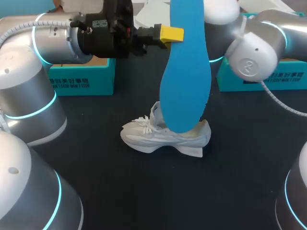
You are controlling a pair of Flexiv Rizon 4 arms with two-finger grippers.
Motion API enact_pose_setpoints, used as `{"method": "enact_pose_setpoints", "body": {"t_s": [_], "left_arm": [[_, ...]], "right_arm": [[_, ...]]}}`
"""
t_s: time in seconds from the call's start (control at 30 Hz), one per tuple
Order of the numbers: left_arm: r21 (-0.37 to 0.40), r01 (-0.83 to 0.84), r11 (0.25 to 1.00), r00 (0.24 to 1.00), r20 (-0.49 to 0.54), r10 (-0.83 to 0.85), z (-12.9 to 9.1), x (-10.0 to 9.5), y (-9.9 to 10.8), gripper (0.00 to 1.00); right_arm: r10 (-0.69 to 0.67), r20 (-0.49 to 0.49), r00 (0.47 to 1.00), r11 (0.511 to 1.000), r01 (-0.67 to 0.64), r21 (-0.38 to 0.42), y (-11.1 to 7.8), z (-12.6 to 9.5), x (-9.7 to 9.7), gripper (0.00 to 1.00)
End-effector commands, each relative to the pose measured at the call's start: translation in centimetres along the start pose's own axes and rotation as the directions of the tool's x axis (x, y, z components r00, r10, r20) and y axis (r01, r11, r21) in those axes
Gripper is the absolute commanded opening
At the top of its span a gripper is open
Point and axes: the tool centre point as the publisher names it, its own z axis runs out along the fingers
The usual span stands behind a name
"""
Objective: Take the shoe out of the shoebox, open the shoe tongue, remove and reinsert the insole, then place the shoe into the shoebox
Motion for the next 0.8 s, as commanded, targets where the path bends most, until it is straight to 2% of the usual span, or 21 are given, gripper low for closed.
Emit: {"method": "enact_pose_setpoints", "body": {"t_s": [0.03, 0.2, 0.23, 0.27, 0.3, 0.33, 0.4, 0.43, 0.8], "left_arm": [[0.000, -0.001, 1.000, 1.000, -0.002, 0.001, 0.1, -0.1, -0.1, 0.00], [0.000, -0.001, 1.000, 1.000, -0.002, 0.001, 0.1, -0.1, -0.1, 0.00], [0.000, -0.001, 1.000, 1.000, -0.002, 0.001, 0.1, -0.1, -0.1, 0.00], [0.000, -0.001, 1.000, 1.000, -0.002, 0.001, 0.1, -0.1, -0.1, 0.00], [0.000, -0.001, 1.000, 1.000, -0.002, 0.001, 0.1, -0.1, -0.1, 0.00], [0.000, -0.001, 1.000, 1.000, -0.002, 0.001, 0.1, -0.1, -0.1, 0.00], [0.000, -0.001, 1.000, 1.000, -0.002, 0.001, 0.1, -0.1, -0.1, 0.00], [0.000, -0.001, 1.000, 1.000, -0.002, 0.001, 0.1, -0.1, -0.1, 0.00], [0.000, -0.001, 1.000, 1.000, -0.002, 0.001, 0.1, -0.1, -0.1, 0.00]], "right_arm": [[-0.008, -0.032, 0.999, 1.000, 0.008, 0.023, 2.4, 3.1, -1.4, 1.00], [0.006, -0.035, 0.999, 1.000, -0.005, 0.019, 1.9, 5.3, -1.2, 1.00], [0.007, -0.039, 0.999, 1.000, -0.006, 0.018, 1.7, 5.7, -1.1, 0.96], [0.024, -0.042, 0.999, 1.000, -0.024, 0.015, 1.4, 5.9, -1.0, 0.77], [0.023, -0.041, 0.999, 1.000, -0.023, 0.014, 1.3, 6.0, -1.0, 0.45], [0.023, -0.047, 0.999, 1.000, -0.022, 0.016, 1.2, 6.2, -0.9, 0.34], [0.032, -0.052, 0.998, 0.999, -0.030, 0.026, 1.0, 6.5, -0.9, 0.19], [0.035, -0.056, 0.998, 0.999, -0.033, 0.034, 0.9, 6.7, -0.9, 0.00], [0.044, -0.083, 0.996, 0.998, -0.041, 0.041, 0.6, 6.9, -0.9, 0.00]]}}
